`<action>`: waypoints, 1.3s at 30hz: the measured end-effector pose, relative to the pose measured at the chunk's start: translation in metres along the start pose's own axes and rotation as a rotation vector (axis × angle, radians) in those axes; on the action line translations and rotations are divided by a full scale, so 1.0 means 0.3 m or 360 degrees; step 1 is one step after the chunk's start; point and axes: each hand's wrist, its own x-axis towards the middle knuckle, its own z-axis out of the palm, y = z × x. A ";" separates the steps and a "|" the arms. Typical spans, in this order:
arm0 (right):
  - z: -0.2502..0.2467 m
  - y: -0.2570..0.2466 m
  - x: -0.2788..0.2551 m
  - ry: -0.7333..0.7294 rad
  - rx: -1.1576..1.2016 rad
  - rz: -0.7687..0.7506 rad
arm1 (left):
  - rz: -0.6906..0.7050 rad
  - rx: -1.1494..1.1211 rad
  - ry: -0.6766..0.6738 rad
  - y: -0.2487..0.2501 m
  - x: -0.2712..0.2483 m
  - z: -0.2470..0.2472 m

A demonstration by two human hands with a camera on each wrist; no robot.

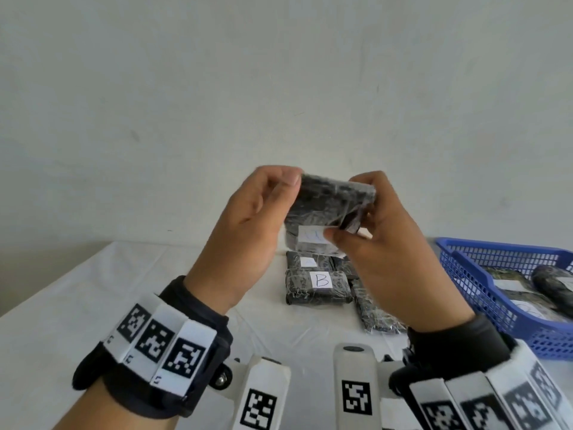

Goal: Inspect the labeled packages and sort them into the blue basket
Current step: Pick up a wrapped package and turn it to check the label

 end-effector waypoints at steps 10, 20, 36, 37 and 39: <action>0.037 -0.102 -0.026 0.0010 0.0713 -0.0022 | 0.0091 -0.0382 -0.0084 -0.014 -0.028 0.057; 0.052 -0.100 -0.028 0.0045 0.0876 -0.0087 | 0.0168 -0.0516 -0.0066 -0.008 -0.026 0.056; 0.048 -0.075 -0.019 0.0044 0.0730 0.0240 | -0.0236 -0.0398 0.0040 -0.024 -0.006 0.045; 0.042 -0.076 -0.020 0.0025 0.0778 0.0288 | -0.0262 -0.0428 0.0156 -0.016 0.002 0.038; 0.035 -0.086 -0.030 -0.0071 0.0528 0.0243 | -0.0355 -0.0589 0.0364 0.005 0.020 0.022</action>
